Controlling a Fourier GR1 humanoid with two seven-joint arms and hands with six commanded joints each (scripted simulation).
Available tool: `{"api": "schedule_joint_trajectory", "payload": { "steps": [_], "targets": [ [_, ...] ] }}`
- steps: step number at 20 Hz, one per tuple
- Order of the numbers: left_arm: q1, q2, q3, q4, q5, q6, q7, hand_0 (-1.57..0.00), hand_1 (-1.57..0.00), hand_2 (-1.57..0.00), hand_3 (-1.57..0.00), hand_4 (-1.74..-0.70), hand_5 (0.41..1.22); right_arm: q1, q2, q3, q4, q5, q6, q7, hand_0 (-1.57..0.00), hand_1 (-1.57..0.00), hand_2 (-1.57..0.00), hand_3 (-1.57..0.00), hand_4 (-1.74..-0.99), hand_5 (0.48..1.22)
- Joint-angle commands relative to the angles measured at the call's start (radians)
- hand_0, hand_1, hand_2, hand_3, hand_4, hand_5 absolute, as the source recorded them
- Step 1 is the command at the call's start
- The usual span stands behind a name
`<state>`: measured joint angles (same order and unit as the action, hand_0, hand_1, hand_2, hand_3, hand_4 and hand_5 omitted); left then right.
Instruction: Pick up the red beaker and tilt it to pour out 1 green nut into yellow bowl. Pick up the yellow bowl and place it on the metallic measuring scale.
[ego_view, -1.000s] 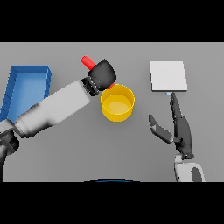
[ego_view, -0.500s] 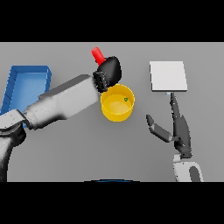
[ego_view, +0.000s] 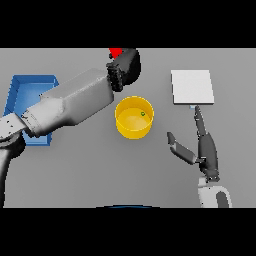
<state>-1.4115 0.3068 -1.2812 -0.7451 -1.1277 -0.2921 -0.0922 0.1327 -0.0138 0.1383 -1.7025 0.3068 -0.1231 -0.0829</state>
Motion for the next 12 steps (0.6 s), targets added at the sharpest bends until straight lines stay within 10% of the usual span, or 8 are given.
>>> {"api": "schedule_joint_trajectory", "payload": {
  "steps": [1,2,4,12],
  "targets": [
    [-0.033,0.01,0.018,0.018,0.013,0.012,-0.012,-1.57,-1.57,-1.57,-1.49,-1.73,1.221,-0.016,0.004,-0.003,0.012,0.004,-0.008,0.006,0.0,0.0,0.0,0.0,-1.203,0.592],
    [-0.068,0.027,0.041,0.036,0.027,0.021,-0.01,-1.57,-1.57,-1.4,-1.51,-1.68,1.221,-0.016,0.008,0.002,0.015,0.007,-0.01,-0.003,0.0,0.0,0.0,0.0,-1.201,0.592],
    [-0.122,0.07,0.086,0.051,0.068,0.038,-0.026,-1.57,-1.57,-1.46,-1.04,-1.7,1.221,-0.013,0.011,0.001,0.015,-0.005,-0.003,-0.011,0.0,0.0,0.0,0.0,-1.186,0.596],
    [-0.176,0.17,0.418,0.322,0.394,0.086,0.153,-1.57,-1.57,-1.55,-1.36,-1.73,1.221,-0.028,0.004,-0.015,0.025,-0.066,0.036,-0.019,0.0,0.0,0.0,0.0,-1.209,0.593]
  ]
}}
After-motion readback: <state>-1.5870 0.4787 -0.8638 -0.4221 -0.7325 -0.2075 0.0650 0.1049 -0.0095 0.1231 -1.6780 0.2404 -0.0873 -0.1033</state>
